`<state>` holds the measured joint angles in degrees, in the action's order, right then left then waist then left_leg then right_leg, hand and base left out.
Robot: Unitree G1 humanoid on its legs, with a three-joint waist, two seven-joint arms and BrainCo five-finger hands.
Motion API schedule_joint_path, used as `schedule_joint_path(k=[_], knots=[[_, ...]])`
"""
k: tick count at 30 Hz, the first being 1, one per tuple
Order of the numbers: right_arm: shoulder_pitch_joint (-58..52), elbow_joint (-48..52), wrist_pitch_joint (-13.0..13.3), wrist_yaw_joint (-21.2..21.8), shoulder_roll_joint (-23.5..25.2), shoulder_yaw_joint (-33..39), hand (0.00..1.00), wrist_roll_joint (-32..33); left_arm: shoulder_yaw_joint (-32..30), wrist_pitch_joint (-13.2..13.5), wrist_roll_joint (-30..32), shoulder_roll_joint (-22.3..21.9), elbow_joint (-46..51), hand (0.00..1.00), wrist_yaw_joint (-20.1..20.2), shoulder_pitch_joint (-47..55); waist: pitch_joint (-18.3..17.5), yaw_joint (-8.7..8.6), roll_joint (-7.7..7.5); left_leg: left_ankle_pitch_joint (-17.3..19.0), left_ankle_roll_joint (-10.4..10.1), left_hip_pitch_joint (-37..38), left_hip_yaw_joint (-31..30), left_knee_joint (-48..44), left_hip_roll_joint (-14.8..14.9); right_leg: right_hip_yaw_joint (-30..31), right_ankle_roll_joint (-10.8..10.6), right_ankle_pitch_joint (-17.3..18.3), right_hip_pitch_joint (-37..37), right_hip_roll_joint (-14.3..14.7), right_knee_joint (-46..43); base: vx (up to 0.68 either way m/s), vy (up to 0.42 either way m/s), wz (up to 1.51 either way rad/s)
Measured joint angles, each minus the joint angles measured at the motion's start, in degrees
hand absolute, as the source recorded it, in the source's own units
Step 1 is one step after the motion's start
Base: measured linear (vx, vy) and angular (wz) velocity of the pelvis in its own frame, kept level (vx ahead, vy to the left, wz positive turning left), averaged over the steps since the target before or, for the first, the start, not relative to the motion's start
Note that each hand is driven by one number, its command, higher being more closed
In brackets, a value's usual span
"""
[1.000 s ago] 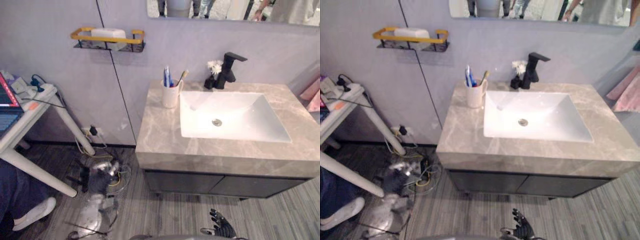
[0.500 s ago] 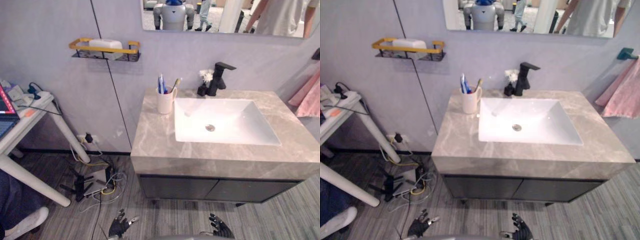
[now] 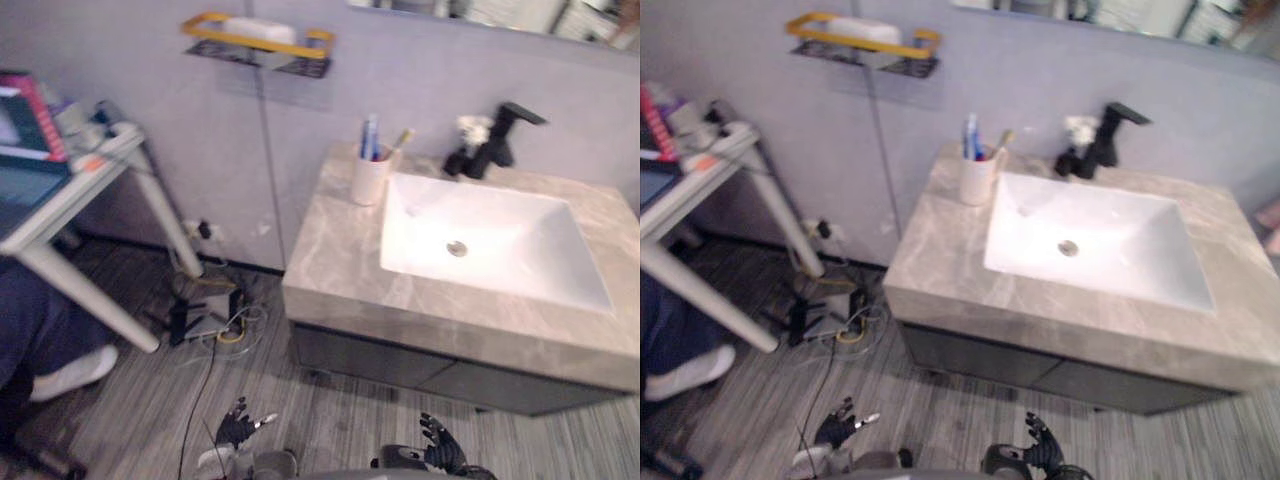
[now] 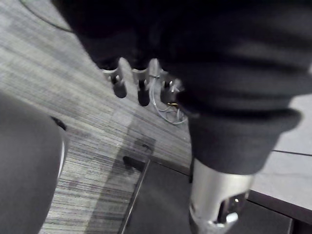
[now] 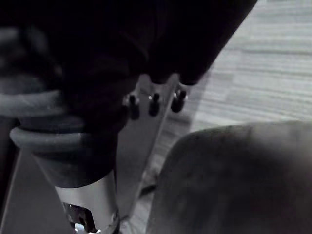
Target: Organize washtable
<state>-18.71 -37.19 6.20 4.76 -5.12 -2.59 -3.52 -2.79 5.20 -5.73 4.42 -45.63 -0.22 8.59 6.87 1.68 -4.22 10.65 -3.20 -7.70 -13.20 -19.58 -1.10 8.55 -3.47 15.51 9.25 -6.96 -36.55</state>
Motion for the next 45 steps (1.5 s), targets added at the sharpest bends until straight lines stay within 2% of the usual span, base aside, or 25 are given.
schedule_joint_path(k=[1, 3, 5, 6, 7, 9, 10, 12, 13, 14, 15, 16, 18, 19, 21, 22, 23, 25, 28, 30, 32, 34, 38, 41, 45], knots=[[-0.23, 1.37, 0.11, 0.13, 0.4, -0.31, 0.0, 0.08, 0.49, 0.01, 0.44, -0.17, 0.13, 0.0, -0.06, -0.42, -0.06, 1.11, 0.11, 0.06, -1.22, -1.23, -2.31, -1.12, 0.08, 2.25, -0.11, 1.18, -0.24, -0.03, -0.9, -0.04, -0.322, 1.02], [0.54, 2.33, 0.09, 0.12, 1.47, -1.18, 0.0, 0.13, 1.09, 0.03, 0.87, -0.78, 0.14, 0.0, -0.32, -1.25, 0.01, 1.6, 0.36, -0.18, -3.55, -3.29, -6.28, -2.03, 0.6, 5.23, -0.28, 3.39, -1.32, -0.17, -1.27, -0.1, -0.387, 0.99], [2.21, 2.56, 0.09, 0.14, 2.5, -3.15, 0.0, 0.12, 2.45, 0.05, 0.84, -1.42, 0.17, 0.0, -1.18, -2.41, -0.28, 2.95, 0.38, -0.62, -6.5, -4.89, -9.0, -1.94, 2.48, 5.85, -2.72, 6.74, -2.24, 1.05, 0.57, -0.17, -0.501, 0.58], [3.92, 2.5, 0.08, 0.08, 2.56, -4.29, 0.0, 0.13, 2.67, 0.06, 0.83, -2.53, 0.13, 0.0, -1.34, -2.68, -0.41, 3.63, 1.33, -1.72, -8.38, -5.25, -10.24, 0.11, 4.58, 4.73, -1.87, 9.66, -2.92, 2.61, 3.42, -0.29, -0.589, 0.44], [5.89, 2.32, 0.07, -0.07, 1.97, -5.07, 0.0, 0.19, 2.83, 0.02, 0.82, -4.35, -0.02, 0.0, -1.47, -2.72, 0.14, 3.89, 3.67, -3.66, -8.39, -5.4, -10.51, 2.85, 7.4, 2.04, -0.92, 10.29, -2.9, 4.57, 4.24, -0.26, -0.481, 0.48], [6.45, 1.98, 0.07, -1.11, 1.05, -5.13, 0.0, 0.68, 5.27, 0.04, 0.9, -6.33, 0.05, 0.0, -1.51, -2.87, 0.34, 3.21, 4.67, -9.09, -6.87, -4.89, -9.76, 6.78, 8.59, -1.84, 0.46, 11.92, -1.96, 4.84, 0.71, -0.24, -0.37, 1.08], [6.72, 1.36, 0.08, -1.17, 0.52, -5.3, 0.0, 0.69, 6.92, -0.01, 0.98, -7.38, 0.04, 0.0, -1.68, -2.87, 0.29, 2.37, 5.04, -12.42, -5.27, -5.27, -7.3, 9.48, 9.43, -5.54, 1.91, 12.46, -1.98, 4.89, -0.24, -0.28, -0.415, 1.41], [8.57, -1.38, 0.12, -1.52, 0.33, -5.22, 0.0, 0.67, 8.31, -0.3, 1.37, -7.26, -0.12, 0.0, -1.92, -3.34, 0.6, 2.28, 4.66, -14.53, -2.6, -6.0, 1.24, 11.25, 11.89, -9.71, 4.44, 11.26, -1.62, 5.12, 0.26, -0.18, -0.245, 1.15], [9.43, -3.27, 0.1, -2.28, 0.31, -4.96, 0.0, 0.67, 8.79, -0.5, 1.4, -7.07, -1.1, 0.0, -2.28, -4.07, 0.68, 2.04, 4.32, -14.38, -2.86, -6.73, 7.35, 9.23, 12.34, -12.69, 5.42, 10.1, -1.91, 4.59, 1.76, -0.14, -0.191, 0.88], [9.47, -3.47, 0.11, -2.32, 0.3, -4.9, 0.0, 0.67, 8.99, -0.54, 1.4, -7.0, -1.23, 0.0, -2.35, -4.19, 0.66, 2.03, 4.29, -14.28, -3.0, -6.86, 8.11, 8.85, 12.37, -13.12, 5.41, 9.92, -1.98, 4.5, 2.05, -0.11, -0.144, 1.23], [9.85, -5.11, 0.11, -2.33, 0.32, -3.82, 0.0, 0.69, 11.0, -0.63, 1.75, -6.24, -2.11, 0.0, -2.39, -5.17, 0.74, 1.8, 3.44, -13.69, -2.99, -7.78, 16.57, 4.14, 12.05, -17.29, 6.17, 7.77, -2.42, 3.01, 5.16, -0.04, -0.103, 1.49], [10.21, -5.76, 0.12, -2.31, 0.35, -3.13, 0.0, 0.69, 12.3, -0.86, 1.97, -5.52, -2.49, 0.0, -2.39, -5.77, 1.24, 0.6, 3.0, -11.49, -1.21, -7.94, 23.47, 0.44, 11.62, -21.23, 6.19, 6.34, -3.58, 1.77, 7.53, -0.02, -0.086, 1.76], [10.67, -6.97, 0.12, -2.26, 0.37, -2.79, 0.0, 0.69, 12.8, -0.91, 2.11, -4.62, -2.49, 0.0, -2.37, -5.96, 1.43, -0.5, 2.91, -9.6, 1.37, -7.89, 28.93, -1.81, 10.98, -24.94, 6.05, 5.36, -4.18, 0.59, 8.98, -0.04, -0.009, 1.41], [11.09, -7.94, 0.16, -2.25, 0.3, -2.7, 0.0, 0.69, 14.0, -0.98, 2.53, -3.62, -2.54, 0.0, -2.38, -6.25, 1.8, -0.7, 2.8, -7.35, 3.42, -7.88, 30.98, -3.3, 10.9, -28.08, 5.79, 5.12, -5.46, -0.06, 10.05, -0.07, 0.059, 1.13], [11.52, -9.48, 0.12, -2.25, 0.51, -2.1, 0.0, 0.71, 14.65, -1.01, 3.05, -2.9, -3.59, 0.0, -2.32, -7.05, 2.25, -0.75, 2.24, -4.54, 3.81, -6.45, 31.45, -6.33, 10.04, -30.35, 5.08, 4.9, -7.24, -1.41, 10.77, -0.06, 0.137, 0.73], [11.37, -9.48, 0.15, -2.27, 0.52, -1.52, 0.0, 0.81, 14.96, -0.99, 3.13, -2.9, -4.25, 0.0, -2.32, -7.29, 2.3, -0.84, 2.19, -3.39, 3.13, -4.64, 31.15, -4.77, 9.05, -30.87, 3.25, 4.47, -8.68, -1.56, 12.41, -0.07, 0.202, 0.5], [12.12, -9.83, 0.06, -2.27, 0.25, -1.39, 0.0, 0.92, 15.12, -0.98, 3.11, -2.71, -4.55, 0.0, -2.31, -7.52, 2.3, -0.76, 2.87, -3.64, 3.3, -3.55, 30.82, -1.15, 7.67, -30.43, 1.84, 3.73, -8.88, -1.76, 13.6, -0.06, 0.179, 0.3], [12.7, -9.71, 0.1, -2.13, 0.7, -1.98, 0.0, 1.14, 15.67, -0.94, 3.09, -1.95, -4.47, 0.0, -2.36, -7.46, 2.17, -0.68, 2.79, -5.27, 3.5, -3.27, 31.0, 3.3, 5.97, -30.17, 0.18, 1.94, -8.77, -1.95, 17.3, -0.05, 0.179, 0.09], [13.35, -10.03, 0.05, -2.14, 1.37, -1.95, 0.0, 1.14, 15.51, -0.83, 3.0, -0.55, -4.43, 0.0, -2.34, -6.74, 2.29, -0.39, 3.04, -6.29, 4.07, -3.53, 31.71, 6.47, 4.1, -28.78, -1.11, -0.51, -8.54, -2.26, 21.07, 0.0, 0.186, -0.02], [13.62, -10.95, -0.02, -2.14, 1.37, -1.91, 0.0, 1.05, 14.33, -0.82, 3.03, -0.1, -4.42, 0.0, -2.18, -6.23, 2.27, -0.22, 2.98, -5.37, 5.38, -3.55, 31.95, 6.78, 2.44, -28.24, -2.54, 0.09, -7.96, -3.84, 20.3, 0.05, 0.15, 0.04], [12.91, -10.86, -0.03, -2.13, 1.3, -1.75, 0.0, 0.89, 13.81, -0.8, 3.04, -0.19, -4.41, 0.0, -1.79, -5.91, 2.22, -0.71, 2.45, -4.35, 6.68, -3.25, 30.56, 7.35, -0.48, -28.2, -5.35, 1.52, -8.21, -6.23, 18.17, 0.1, 0.176, 0.29], [12.36, -10.24, 0.05, -2.01, 0.69, -1.12, 0.0, 0.72, 13.87, -0.87, 3.07, -0.25, -4.62, 0.0, -1.18, -5.89, 2.68, -1.05, 2.54, -3.12, 8.74, -1.07, 26.55, 7.56, -3.3, -22.54, -4.57, 0.25, -2.56, -8.52, 2.88, 0.23, 0.17, 0.55], [12.68, -10.3, 0.18, -2.02, 0.4, -1.03, 0.0, 0.74, 13.69, -0.82, 2.91, 0.65, -5.07, 0.0, -1.22, -5.7, 3.56, -1.11, 3.49, -1.62, 9.99, 3.04, 18.59, 8.29, -2.8, -21.67, -3.19, 2.8, 1.03, -4.52, 2.73, 0.3, 0.056, 0.88], [13.72, -10.35, 0.18, -2.02, -0.02, -1.99, 0.0, 0.76, 13.42, -0.73, 1.67, 0.6, -5.76, 0.0, -1.28, -6.14, 3.9, -1.11, 3.86, -0.24, 8.59, 5.75, 13.45, 8.47, -1.94, -19.98, -3.43, 2.36, 6.13, -1.73, 5.55, 0.39, -0.05, 1.0], [14.11, -8.84, 0.31, -1.93, -0.09, -2.42, 0.0, 0.72, 13.36, -0.28, 1.22, 0.22, -7.43, 0.0, -1.39, -6.22, 4.01, -2.94, 3.89, 1.1, 6.38, 9.04, 1.67, 8.62, -1.89, -5.15, -4.59, -4.59, 11.07, 2.88, 16.37, 0.41, -0.179, 1.55]])
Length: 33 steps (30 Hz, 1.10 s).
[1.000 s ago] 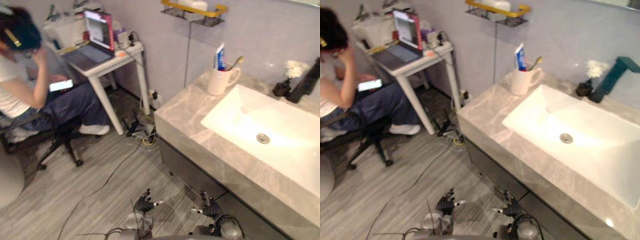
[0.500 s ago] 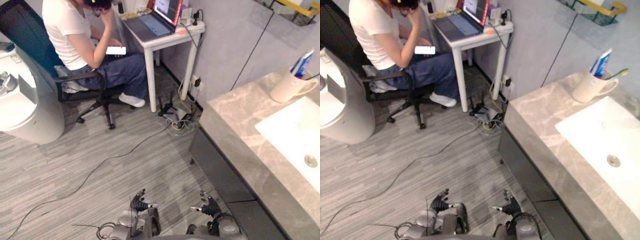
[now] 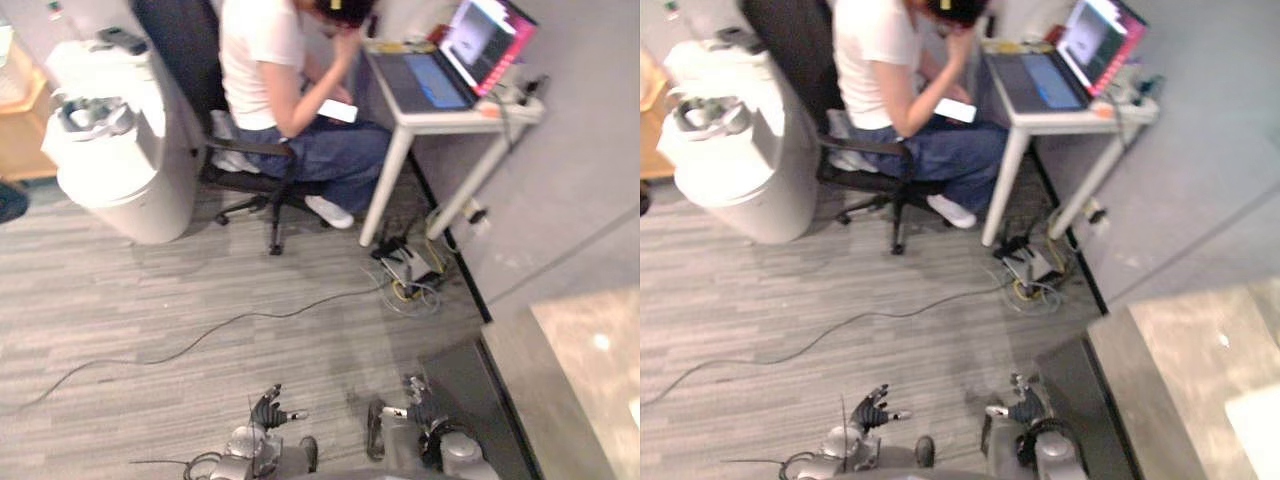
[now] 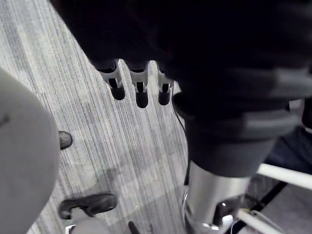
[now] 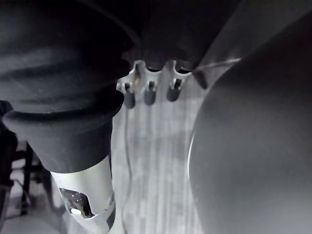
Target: Organize washtable
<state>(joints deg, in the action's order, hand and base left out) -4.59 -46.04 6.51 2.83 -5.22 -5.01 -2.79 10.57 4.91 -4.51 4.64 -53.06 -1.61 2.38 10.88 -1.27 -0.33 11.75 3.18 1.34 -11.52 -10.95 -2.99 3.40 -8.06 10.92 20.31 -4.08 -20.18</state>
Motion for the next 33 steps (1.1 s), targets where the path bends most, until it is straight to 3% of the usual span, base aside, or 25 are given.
schedule_joint_path(k=[2, 4, 5, 6, 7, 8, 9, 10, 11, 13, 15, 16, 17, 19, 21, 30, 32, 33], knots=[[-0.34, 0.09, -0.01, 0.78, -0.1, -0.24, 0.0, -0.05, -0.75, 0.48, 0.03, 0.06, -0.31, 0.0, -0.1, -0.15, 0.01, -0.73, -1.31, 1.91, -3.24, 0.72, -6.17, -1.82, -0.28, 5.26, 0.39, -4.87, -0.22, -0.05, 2.44, 0.49, -0.396, 1.96], [-0.64, 0.33, -0.02, 1.3, 0.72, -0.46, 0.0, -0.13, -2.52, 0.73, 0.06, 0.83, -0.83, 0.0, -0.89, -0.1, 0.12, -0.87, -3.47, 4.98, -7.12, -0.51, -9.56, -6.64, -0.62, 3.49, 2.09, -9.79, -0.58, -1.61, 0.97, 0.39, -0.468, 1.98], [0.51, 0.13, 0.0, 1.27, 0.17, -0.43, 0.0, -0.11, -3.19, 0.7, 0.07, 0.14, -1.01, 0.0, -1.24, -0.28, 0.71, -0.71, -1.61, 5.75, -7.66, -1.4, -10.5, -8.7, 1.08, 0.29, 2.84, -9.6, -0.78, -0.69, -0.87, 0.33, -0.465, 1.76], [1.08, 0.44, 0.38, 1.0, -0.49, 0.11, 0.0, -0.05, -4.17, 0.75, 0.17, -0.78, -0.91, 0.0, -1.2, -0.22, 0.62, -0.32, 0.0, 5.6, -8.45, -3.67, -9.72, -11.06, 3.49, -3.4, 5.22, -7.97, -1.31, 0.12, -1.65, 0.27, -0.454, 1.33], [1.89, 0.29, 0.48, 1.0, -0.85, 0.29, 0.0, -0.02, -4.56, 0.79, 0.17, -1.24, -0.57, 0.0, -1.31, -0.25, 0.83, 0.03, 0.43, 4.22, -10.79, -4.48, -5.59, -10.39, 6.32, -7.11, 6.89, -6.87, -2.26, 0.42, -1.95, 0.25, -0.456, 1.4], [1.92, 0.42, 0.58, 0.99, -0.82, 0.47, 0.0, -0.02, -4.45, 0.77, 0.19, -1.17, -0.57, 0.0, -1.3, -0.29, 0.93, -0.58, 0.34, 3.74, -11.57, -4.61, -2.62, -9.62, 7.87, -9.17, 7.65, -6.39, -3.29, 0.16, -1.79, 0.21, -0.455, 1.57], [1.4, 0.42, 0.74, 0.95, -0.85, 0.8, 0.0, 0.01, -3.66, 0.67, 0.21, -1.38, -0.63, 0.0, -1.06, -0.24, 1.11, -1.58, 0.29, 3.66, -11.7, -4.57, 4.38, -7.97, 10.89, -13.48, 8.54, -5.84, -6.09, -0.44, -1.04, 0.16, -0.405, 1.72], [0.09, 0.8, 0.98, 0.93, -0.94, 1.31, 0.0, 0.05, -3.2, 0.69, 0.23, -1.9, -0.34, 0.0, -0.96, -0.26, 1.07, -1.41, 0.16, 3.64, -11.69, -4.26, 12.62, -7.2, 12.97, -17.32, 9.0, -5.54, -8.99, -1.05, 0.7, 0.13, -0.359, 1.7], [-0.39, 0.91, 1.07, 0.94, -1.01, 1.6, 0.0, 0.05, -3.1, 0.74, 0.25, -2.18, -0.1, 0.0, -0.95, -0.3, 1.07, -1.29, 0.03, 3.63, -11.68, -4.24, 16.61, -6.99, 13.6, -19.12, 9.23, -5.37, -10.32, -1.56, 1.83, 0.04, -0.269, 1.58], [-1.09, 0.72, 1.15, 0.89, -1.64, 2.28, 0.0, 0.04, -0.97, 0.65, 0.87, -2.36, 0.47, 0.0, -0.91, -0.78, 0.94, -1.38, 0.4, 3.79, -11.34, -4.79, 32.79, -7.23, 14.09, -26.21, 9.64, -4.83, -13.3, -3.85, 5.51, -0.05, -0.153, 1.66], [-1.96, 0.68, 1.16, 0.94, -1.76, 2.28, 0.0, 0.04, -0.96, 0.57, 1.79, -2.34, 0.47, 0.0, -0.94, -0.76, 0.72, -1.68, 0.82, 3.59, -11.0, -3.69, 41.34, -6.5, 13.79, -30.37, 9.04, -4.89, -14.81, -4.49, 6.74, -0.05, 0.011, 1.42], [-1.85, 0.12, 1.16, 0.94, -1.63, 2.32, 0.0, 0.19, -1.14, 0.53, 2.68, -1.87, 0.27, 0.0, -0.93, -0.49, 0.14, -1.4, 1.85, -0.49, -7.45, -1.57, 44.22, -0.98, 12.32, -32.86, 8.01, -5.42, -16.37, -4.4, 8.05, -0.03, 0.075, 0.99], [-1.81, -0.05, 1.14, 0.97, -1.62, 2.2, 0.0, 0.14, -1.34, 0.5, 3.06, -1.62, 0.18, 0.0, -0.92, -0.34, 0.05, -0.8, 1.69, -3.16, -7.45, -0.75, 44.24, 1.11, 11.78, -33.41, 7.31, -5.69, -17.06, -4.46, 9.05, -0.03, 0.088, 0.84], [-2.05, -0.6, 1.3, 1.02, -0.13, 1.89, 0.0, -0.11, -2.44, 0.53, 3.17, -0.91, 0.07, 0.0, -0.93, 1.38, -0.35, -0.9, 0.93, -7.39, -5.21, 1.19, 41.76, 7.14, 8.91, -34.6, 6.6, -8.54, -19.82, -4.28, 12.8, -0.03, 0.123, 0.54], [-1.73, -1.12, 1.27, 1.0, 0.42, 1.82, 0.0, -0.14, -3.81, 0.52, 3.35, -0.05, -0.34, 0.0, -0.93, 1.68, -0.8, -0.72, 0.3, -8.53, -4.46, 1.56, 41.47, 9.09, 7.65, -33.82, 6.17, -10.1, -20.2, -3.96, 14.78, -0.01, 0.112, 0.24], [-0.63, -3.17, 0.88, 1.15, 2.57, 0.3, 0.0, -0.71, -10.81, 0.4, 4.17, 1.22, -2.27, 0.0, -1.11, 2.92, -1.69, 0.87, -1.86, -8.99, -3.46, 2.07, 40.74, 9.9, 5.42, -28.51, 5.97, -12.47, -20.91, -3.94, 18.37, -0.01, 0.068, 0.0], [-0.43, -3.17, 0.88, 1.19, 2.5, -0.48, 0.0, -0.91, -11.16, 0.4, 4.16, 1.0, -2.25, 0.0, -1.12, 2.95, -1.65, 1.0, -1.99, -8.57, -2.95, 1.9, 40.25, 9.67, 5.29, -28.32, 4.94, -11.76, -20.41, -4.29, 17.39, -0.06, 0.022, 0.0], [-0.26, -3.08, 0.86, 1.22, 2.52, -0.5, 0.0, -1.33, -11.28, 0.4, 4.17, 1.05, -2.09, 0.0, -1.03, 2.96, -1.49, 0.76, -2.25, -7.42, -2.66, 1.04, 38.87, 8.45, 4.85, -28.25, 3.71, -8.16, -18.2, -6.44, 12.39, -0.05, 0.065, 0.27]])
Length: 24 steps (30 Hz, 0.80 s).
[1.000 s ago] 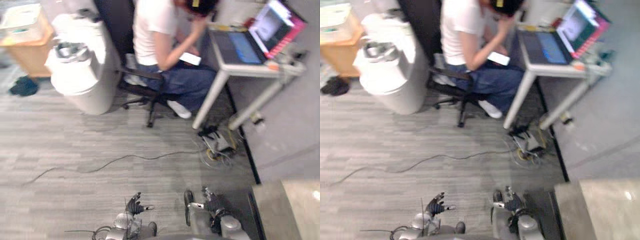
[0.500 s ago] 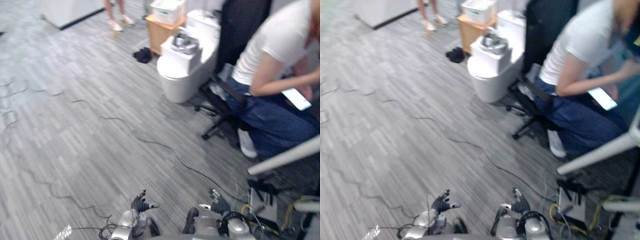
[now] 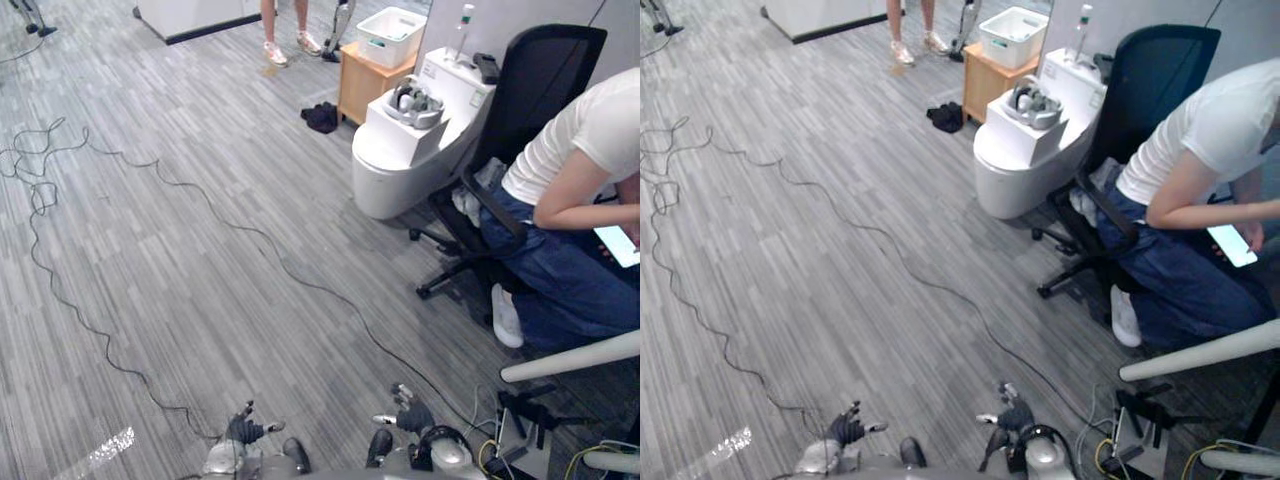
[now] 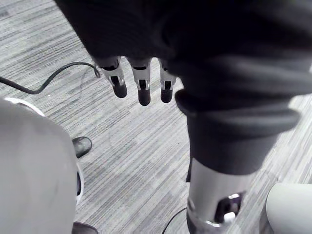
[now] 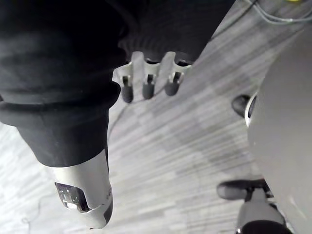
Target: Organize washtable
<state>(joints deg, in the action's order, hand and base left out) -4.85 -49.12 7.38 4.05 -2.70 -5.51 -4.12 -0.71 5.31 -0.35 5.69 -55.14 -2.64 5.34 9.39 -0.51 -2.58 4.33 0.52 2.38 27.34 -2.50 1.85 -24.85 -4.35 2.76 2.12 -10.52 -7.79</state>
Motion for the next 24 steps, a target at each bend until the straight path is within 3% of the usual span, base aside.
schedule_joint_path(k=[3, 4, 5, 6, 8, 10, 12, 14, 15, 16, 17, 19, 22, 24], knots=[[-0.67, 0.69, 0.0, -0.04, -0.52, 0.12, 0.0, 0.01, -0.04, -0.01, -0.14, 0.42, 0.16, 0.0, -0.03, 0.02, 0.3, -0.35, -1.37, 2.58, 1.49, -0.86, -6.19, -1.41, -2.68, 3.43, -3.6, 7.24, 2.85, -3.48, -10.56, -0.02, 0.037, 0.58], [-1.84, 1.16, -0.01, -0.02, -0.91, 0.26, 0.0, 0.03, -0.05, 0.02, -0.61, 0.49, 0.08, 0.0, -0.06, -0.01, 0.25, -0.55, -1.89, 3.52, 3.02, -0.54, -10.2, -1.47, -4.48, 6.61, -4.69, 7.39, 3.52, -4.53, -15.45, 0.11, 0.039, 0.77], [-1.65, 1.38, -0.01, 0.0, -1.24, 0.36, 0.0, 0.03, -0.12, 0.05, -1.14, 0.23, 0.09, 0.0, -0.09, -0.29, 0.86, -0.68, -1.87, 3.51, 3.16, -0.29, -10.9, -1.98, -4.64, 8.86, -4.88, 7.24, 6.06, -4.91, -21.17, 0.11, 0.065, 0.81], [-0.45, 1.74, 0.04, 0.06, -2.02, 0.39, 0.0, 0.18, -0.5, -0.06, -2.13, 0.3, 0.27, 0.0, -0.18, -0.69, 2.26, -1.01, -1.26, 4.49, 3.99, -0.72, -12.62, -4.13, -3.88, 13.44, -3.07, 9.33, 10.66, -4.08, -27.1, 0.13, 0.061, 0.65], [0.24, 2.23, 0.16, 0.14, -2.38, 0.2, 0.0, 0.89, -0.63, -0.06, -2.52, 0.25, 0.07, 0.0, -0.33, -1.23, 3.91, -1.88, 0.11, 6.07, 3.72, -0.52, -15.36, -5.94, -1.78, 17.63, -2.47, 10.45, 13.92, -0.41, -24.96, 0.11, 0.02, 0.67], [-0.46, 3.13, 0.48, 0.16, -2.06, 0.05, 0.0, 1.48, -0.6, -0.05, -2.45, 0.41, -0.35, 0.0, -0.3, -1.25, 3.63, -2.33, -0.75, 7.0, 1.82, 0.38, -19.31, -6.01, -0.97, 20.92, -3.01, 9.6, 16.17, 2.23, -18.72, 0.26, -0.06, 1.01], [-1.06, 3.42, 0.93, 0.26, -1.98, 0.06, 0.0, 1.77, -0.74, -0.05, -2.43, 0.82, -0.65, 0.0, -0.27, -1.33, 3.2, -2.88, -2.11, 8.3, -0.14, 0.63, -23.11, -7.26, -1.37, 23.88, -2.59, 8.58, 16.71, 2.4, -16.6, 0.38, -0.157, 1.37], [-1.51, 3.36, 0.91, 1.08, -1.41, -0.05, 0.0, 1.56, -2.36, 0.04, -2.45, 0.88, -0.67, 0.0, -0.45, -0.34, 2.16, -3.3, -2.62, 9.91, -2.62, 1.86, -26.83, -9.1, -0.76, 23.23, 0.0, 6.72, 16.86, 3.47, -16.28, 0.52, -0.278, 1.16], [-1.84, 3.37, 0.94, 1.25, -0.69, -0.09, 0.0, 1.26, -3.35, 0.04, -2.47, 1.16, -0.61, 0.0, -0.73, 0.14, 1.66, -3.22, -3.43, 10.69, -3.94, 1.1, -27.16, -11.58, -0.68, 23.32, 1.84, 3.24, 16.35, 3.73, -14.77, 0.52, -0.325, 0.82], [-1.51, 3.43, 0.89, 1.25, -0.87, 0.05, 0.0, 1.25, -4.8, -0.22, -3.0, 0.11, -0.66, 0.0, -1.15, -0.17, 1.51, -3.06, -2.64, 12.28, -6.39, -0.8, -26.83, -17.63, 0.81, 21.8, 1.01, 2.3, 15.07, 4.79, -15.67, 0.61, -0.361, 0.69], [-1.61, 3.56, 0.93, 1.02, -1.74, -0.05, 0.0, 1.29, -6.05, -0.21, -3.36, -1.19, -0.59, 0.0, -1.22, -0.16, 1.62, -2.9, -0.44, 11.67, -7.32, -3.44, -24.99, -25.3, 3.13, 21.32, 2.46, 3.03, 12.96, 6.45, -14.95, 0.49, -0.275, 0.38], [-1.71, 3.93, 0.79, 0.81, -2.69, -0.06, 0.0, 1.35, -6.66, -0.02, -3.6, -2.3, -0.44, 0.0, -1.37, -0.2, 2.2, -1.97, 0.86, 9.91, -9.17, -6.45, -21.96, -35.82, 5.33, 22.07, 4.01, 4.57, 8.09, 7.51, -12.84, 0.42, -0.205, -0.2], [-1.72, 3.51, 0.46, 0.68, -2.65, -0.02, 0.0, 1.32, -5.64, 0.33, -3.8, -2.5, 0.7, 0.0, -1.24, -0.25, 2.6, -1.72, 1.68, 13.67, -7.42, -10.36, -18.07, -37.22, 4.91, 23.37, 5.86, 5.95, -0.09, 7.23, -6.56, 0.37, -0.118, -0.22], [-0.99, 3.12, 0.04, 0.7, -2.77, -0.02, 0.0, 1.3, -5.41, 0.71, -4.29, -2.65, 1.78, 0.0, -1.17, -0.3, 2.87, -1.7, 2.21, 13.67, -6.51, -15.68, -16.64, -32.69, 3.44, 23.23, 5.86, 7.47, -3.21, 6.76, -3.25, 0.27, 0.007, 0.05]])
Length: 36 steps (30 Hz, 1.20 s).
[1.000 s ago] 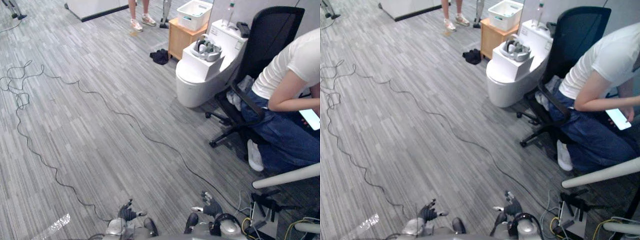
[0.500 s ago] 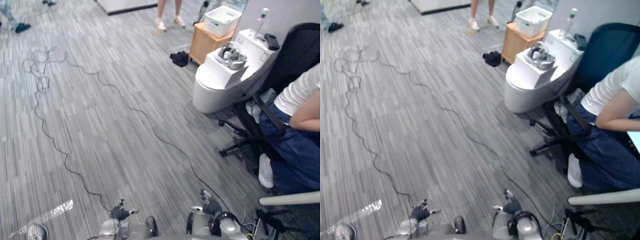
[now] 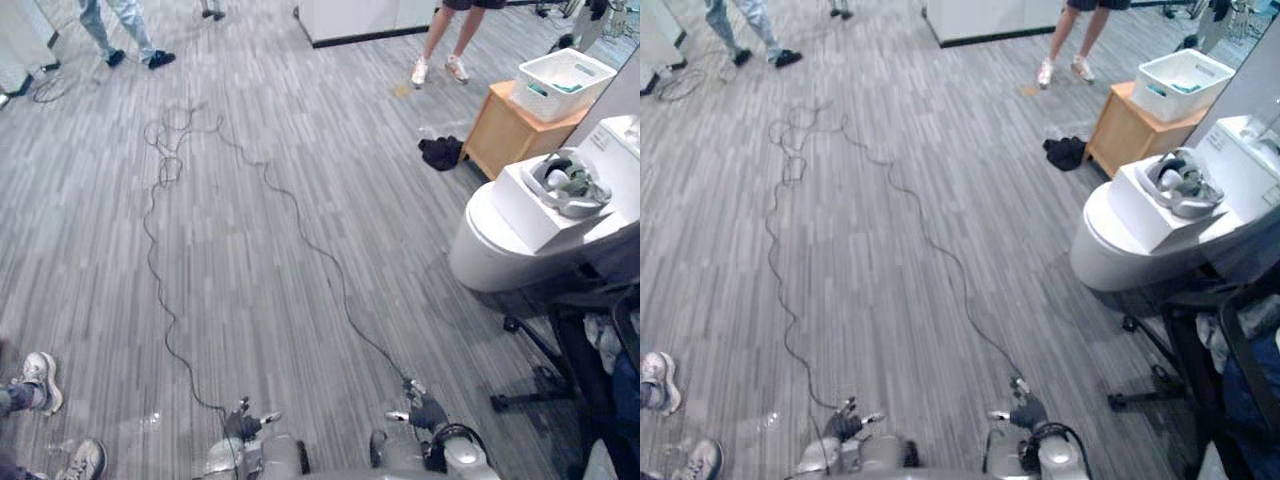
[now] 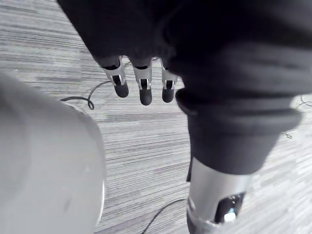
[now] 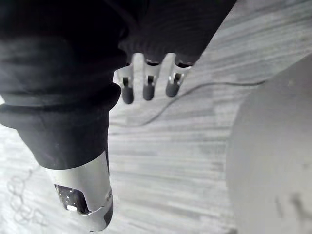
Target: Organize washtable
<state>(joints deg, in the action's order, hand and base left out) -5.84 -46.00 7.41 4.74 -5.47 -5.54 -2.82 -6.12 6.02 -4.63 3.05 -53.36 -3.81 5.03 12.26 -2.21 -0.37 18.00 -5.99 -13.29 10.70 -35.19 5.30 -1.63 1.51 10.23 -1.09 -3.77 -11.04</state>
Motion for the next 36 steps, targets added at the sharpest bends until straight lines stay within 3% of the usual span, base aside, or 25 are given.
schedule_joint_path(k=[2, 3, 4, 6, 7, 8, 9, 10, 11, 12, 14, 16, 18, 21, 23, 24, 25, 26, 27, 28, 29, 30, 31, 33, 36], knots=[[0.19, -0.99, -0.09, -0.01, -0.25, 0.13, 0.0, -0.07, 0.74, 0.41, -0.79, -0.02, 0.83, 0.0, 0.01, 0.16, 0.27, 0.45, 0.58, -3.19, -0.05, -4.13, -0.22, 10.7, -2.16, -0.29, -0.9, 0.92, -2.56, -0.43, 2.36, 0.27, 0.083, 0.06], [0.34, -1.96, -0.07, -0.02, -0.71, 0.12, 0.0, -0.09, 0.99, 0.81, -1.66, -0.4, 1.09, 0.0, 0.01, 0.17, 0.46, 1.09, 1.5, -7.34, -0.14, -6.0, -0.33, 18.08, -2.29, -0.37, -1.74, 1.43, -4.86, -0.09, 4.24, 0.43, 0.227, -0.14], [0.44, -2.84, -0.15, -0.05, -1.05, 0.09, 0.0, -0.14, 0.97, 1.08, -2.01, -0.86, 1.22, 0.0, 0.02, 0.21, 0.34, 1.83, 2.14, -10.97, 0.76, -7.22, -0.2, 20.98, -1.65, -0.08, -2.98, 2.46, -6.92, 0.25, 5.63, 0.47, 0.265, -0.23], [0.3, -3.38, -0.22, -0.07, -0.57, 0.12, 0.0, -0.5, 0.86, 1.29, -2.0, -0.75, 1.81, 0.0, 0.06, 0.34, -0.01, 2.94, 1.38, -15.2, 4.5, -7.36, 1.55, 17.36, -2.31, 0.82, -2.09, 5.09, -9.43, -0.81, 5.91, 0.44, 0.255, -0.25], [0.21, -4.49, -0.14, -0.04, -0.22, 0.21, 0.0, -1.27, 0.16, 1.33, -1.97, -0.68, 2.06, 0.0, 0.1, 0.56, -1.27, 2.95, -0.18, -14.3, 6.43, -6.64, 1.91, 16.91, -4.53, 1.71, 0.13, 6.51, -8.99, -2.57, 1.9, 0.57, 0.244, -0.15], [0.21, -4.54, -0.15, -0.02, 0.43, 0.68, 0.0, -1.34, -0.73, 1.26, -1.99, -0.62, 1.86, 0.0, 0.05, 0.54, -1.28, 2.76, -1.15, -14.26, 7.54, -5.22, 1.86, 17.85, -5.94, 2.94, -1.23, 5.8, -6.4, -3.76, -4.8, 0.68, 0.293, 0.01], [0.08, -4.3, -0.08, 0.0, 1.29, 1.51, 0.0, -1.38, -0.88, 0.95, -2.05, -0.09, 1.41, 0.0, 0.02, 0.54, -1.28, 2.31, -1.91, -14.37, 8.76, -2.9, 1.41, 19.33, -7.55, 4.28, -3.51, 4.65, -3.48, -4.52, -13.73, 0.67, 0.28, 0.37], [0.33, -4.18, -0.07, 0.06, 2.24, 2.4, 0.0, -2.06, -0.54, 0.56, -2.02, 1.03, 1.0, 0.0, 0.06, 0.46, -1.12, 1.11, -3.28, -13.74, 11.2, 0.62, -0.42, 20.85, -9.89, 7.02, -8.25, 0.49, 0.83, -4.79, -27.21, 0.56, 0.254, 0.76], [0.41, -4.1, -0.03, 0.13, 2.99, 2.78, 0.0, -2.23, -0.43, -0.09, -1.99, 2.03, 0.53, 0.0, 0.04, 0.27, -0.43, -0.18, -4.5, -12.82, 12.4, 5.07, -2.32, 22.56, -12.28, 7.96, -9.05, -0.08, 4.35, -4.85, -39.43, 0.57, 0.199, 0.83], [0.4, -4.0, -0.01, 0.17, 3.04, 2.77, 0.0, -2.28, -0.47, -0.36, -2.02, 2.07, 0.37, 0.0, 0.02, 0.14, -0.3, -0.2, -4.85, -12.34, 12.86, 7.48, -2.96, 23.5, -12.98, 7.7, -8.63, 0.2, 5.52, -4.7, -43.01, 0.58, 0.16, 0.76], [0.03, -2.52, -0.03, 0.21, 2.72, 2.96, 0.0, -2.3, 0.37, -0.54, -2.67, 1.33, 0.02, 0.0, -0.07, -0.09, -0.03, -0.3, -4.32, -10.67, 13.46, 16.18, -6.21, 27.35, -13.94, 3.12, -5.4, 5.0, 11.5, -2.75, -45.88, 0.62, 0.145, 0.62], [-0.45, -1.15, 0.36, 0.35, 2.63, 4.21, 0.0, -2.07, 0.9, -0.57, -3.25, 0.51, -0.45, 0.0, -0.03, -1.12, 0.21, -0.62, -3.76, -9.36, 13.58, 20.78, -8.92, 29.66, -13.92, -0.05, -4.29, 7.54, 16.69, -0.08, -39.63, 0.52, 0.062, 0.57], [-0.42, -0.22, 0.76, 0.43, 2.58, 5.32, 0.0, -1.7, 0.91, -0.59, -3.68, -0.62, -0.68, 0.0, -0.04, -1.61, 0.63, -0.89, -3.14, -8.54, 12.3, 25.03, -10.77, 32.14, -13.64, -2.66, -3.77, 6.78, 21.02, 2.29, -28.77, 0.63, 0.03, 0.57], [-0.18, 0.57, 1.09, 0.6, 2.78, 6.31, 0.0, -0.25, 1.48, -0.62, -3.48, -1.64, -0.69, 0.0, 0.0, -1.65, 0.74, -2.68, -3.0, -6.93, 9.52, 31.0, -15.95, 34.06, -13.6, -4.77, -0.9, -3.6, 24.64, 5.24, -8.87, 0.75, -0.009, 0.83], [-0.35, 0.92, 0.99, 0.63, 3.09, 6.64, 0.0, -0.04, 1.35, -0.63, -2.95, -2.15, -0.7, 0.0, 0.02, -0.9, 0.64, -2.91, -3.16, -5.37, 6.94, 34.3, -18.11, 32.13, -13.77, -5.71, 3.1, -7.31, 25.53, 5.77, -7.24, 0.83, -0.065, 0.99], [-1.13, 2.02, 0.71, 0.47, 3.48, 6.75, 0.0, -0.18, 0.77, -0.48, -2.4, -2.68, -0.07, 0.0, 0.05, 0.24, 0.18, -3.14, -3.23, -3.96, 4.68, 34.93, -18.38, 27.24, -14.17, -8.55, 6.35, -9.6, 24.72, 5.63, -8.83, 0.8, -0.133, 1.09], [-1.57, 3.44, 0.07, 0.5, 3.83, 6.9, 0.0, -0.09, -0.75, -0.57, -2.28, -3.2, 0.01, 0.0, 0.07, -0.18, 0.18, -3.54, -2.78, -3.28, 3.52, 32.39, -15.49, 16.07, -14.41, -8.8, 7.03, -11.9, 23.26, 5.9, -11.51, 0.94, -0.136, 0.89], [-1.39, 4.42, -0.17, 0.5, 3.06, 6.67, 0.0, -0.45, -2.0, -0.66, -2.24, -4.26, 0.12, 0.0, 0.02, -0.4, 0.25, -3.31, -0.94, -4.71, 2.36, 28.76, -13.1, 7.84, -13.43, -8.97, 7.71, -10.16, 22.54, 6.11, -12.23, 0.62, -0.066, 0.41], [-1.35, 5.6, -0.39, 0.5, 1.98, 5.98, 0.0, -0.99, -4.54, -0.69, -2.15, -5.82, 0.44, 0.0, 0.03, -0.5, 0.54, -3.02, 1.04, -12.25, -0.2, 22.7, -8.74, -4.6, -11.13, -8.45, 7.6, -7.45, 19.96, 7.45, -11.47, 0.79, -0.021, -0.39], [-1.23, 6.56, -1.11, 0.49, 1.32, 4.7, 0.0, -1.31, -7.39, -0.54, -2.07, -6.31, 1.77, 0.0, -0.02, -0.18, 1.02, -1.46, 2.76, -19.93, -1.47, 16.77, -4.07, -18.09, -7.0, -6.39, 7.78, -5.62, 15.44, 9.51, -9.36, 0.8, -0.023, -0.6], [-1.07, 6.23, -1.45, 0.36, 1.32, 4.57, 0.0, -1.24, -7.95, -0.56, -2.02, -6.26, 2.15, 0.0, -0.04, 0.01, 1.58, -1.27, 3.18, -17.14, 1.73, 13.48, -1.06, -26.34, -3.28, -5.35, 8.06, -4.23, 10.93, 10.7, -8.23, 0.96, -0.038, -0.79], [-1.07, 5.51, -1.59, 0.24, 1.88, 4.52, 0.0, -1.11, -8.14, -0.57, -2.04, -5.34, 2.46, 0.0, -0.05, 0.3, 1.88, -0.02, 2.57, -13.95, 3.15, 10.96, 0.96, -30.81, -1.17, -3.67, 8.61, -2.57, 6.46, 11.1, -7.07, 0.78, -0.018, -0.9], [-1.1, 4.15, -1.74, 0.18, 3.14, 4.01, 0.0, -1.03, -8.07, -0.53, -2.07, -4.21, 3.72, 0.0, -0.03, 1.4, 1.9, 1.34, 0.77, -11.11, 3.67, 7.54, 2.75, -31.81, 0.49, 0.04, 8.46, -0.67, 0.94, 10.73, -4.83, 0.91, 0.011, -1.17], [-1.33, 4.04, -1.67, 0.21, 4.52, 1.96, 0.0, -1.08, -8.43, -0.08, -2.53, -3.78, 5.66, 0.0, 0.0, 2.96, 1.62, 2.91, 0.07, -7.2, 3.57, 0.51, 3.69, -26.77, 2.73, 4.19, 7.51, 0.57, -5.88, 9.72, -0.14, 0.72, 0.087, -1.05], [-0.8, 2.24, -1.58, 0.26, 5.45, 1.22, 0.0, -1.11, -8.52, 1.02, -2.62, -4.31, 6.99, 0.0, 0.0, 2.87, 1.71, 3.43, -0.48, -6.47, 3.05, -7.29, 3.72, -0.18, 0.98, 7.59, 5.38, 3.52, -13.23, 5.52, 4.39, 0.73, 0.225, -0.6]])
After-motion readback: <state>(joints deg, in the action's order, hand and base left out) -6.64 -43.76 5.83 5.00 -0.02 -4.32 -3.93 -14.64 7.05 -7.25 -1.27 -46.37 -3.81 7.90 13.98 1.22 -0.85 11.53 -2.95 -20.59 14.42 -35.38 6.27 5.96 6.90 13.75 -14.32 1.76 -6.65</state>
